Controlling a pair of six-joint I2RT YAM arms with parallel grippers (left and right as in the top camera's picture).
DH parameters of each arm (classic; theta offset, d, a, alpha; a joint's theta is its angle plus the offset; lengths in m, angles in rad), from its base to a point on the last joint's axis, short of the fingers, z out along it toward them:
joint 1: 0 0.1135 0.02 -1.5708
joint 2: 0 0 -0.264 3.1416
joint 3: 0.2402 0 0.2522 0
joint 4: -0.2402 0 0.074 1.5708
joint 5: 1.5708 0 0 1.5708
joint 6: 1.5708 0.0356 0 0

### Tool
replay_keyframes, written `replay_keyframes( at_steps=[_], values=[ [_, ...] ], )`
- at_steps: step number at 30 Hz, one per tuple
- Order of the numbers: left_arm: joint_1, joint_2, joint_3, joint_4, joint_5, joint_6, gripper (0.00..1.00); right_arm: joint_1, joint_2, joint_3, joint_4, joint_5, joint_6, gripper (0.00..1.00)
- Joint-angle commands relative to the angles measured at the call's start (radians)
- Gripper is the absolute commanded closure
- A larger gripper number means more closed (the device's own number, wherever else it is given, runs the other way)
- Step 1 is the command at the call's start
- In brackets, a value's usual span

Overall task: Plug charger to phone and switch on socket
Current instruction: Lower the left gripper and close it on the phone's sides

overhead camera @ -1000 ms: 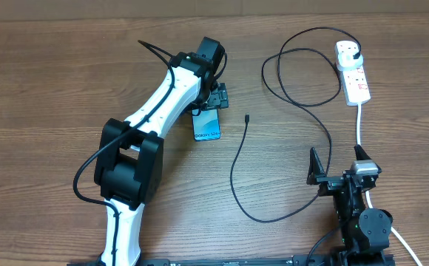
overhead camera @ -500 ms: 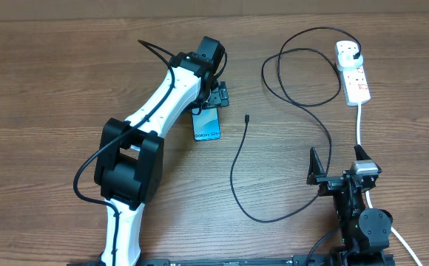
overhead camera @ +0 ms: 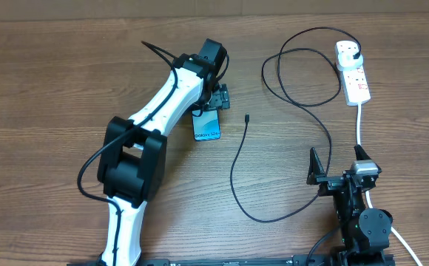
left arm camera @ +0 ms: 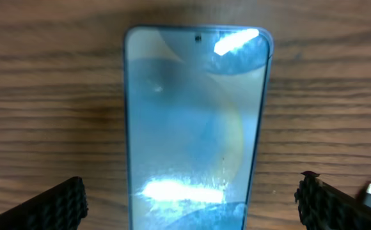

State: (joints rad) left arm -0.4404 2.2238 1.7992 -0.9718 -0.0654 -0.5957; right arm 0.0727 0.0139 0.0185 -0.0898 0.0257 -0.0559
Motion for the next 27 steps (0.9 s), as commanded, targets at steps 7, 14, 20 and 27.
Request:
replay_keyframes(
  at_steps=[7,14,20,27],
  values=[
    [0.01,0.072,-0.003,0.0,0.058,0.028,0.0,0.005,-0.011,-0.01,0.006,-0.001,0.003,0.0],
    [0.008,0.072,-0.003,-0.008,0.045,0.035,0.0,0.005,-0.011,-0.01,0.006,-0.001,0.003,0.0],
    [0.008,0.072,-0.003,-0.025,0.029,0.035,0.0,0.005,-0.011,-0.01,0.006,-0.001,0.003,0.0],
    [0.008,0.072,-0.003,-0.026,0.029,0.035,0.12,0.005,-0.011,-0.01,0.006,-0.001,0.003,0.0]
  ],
)
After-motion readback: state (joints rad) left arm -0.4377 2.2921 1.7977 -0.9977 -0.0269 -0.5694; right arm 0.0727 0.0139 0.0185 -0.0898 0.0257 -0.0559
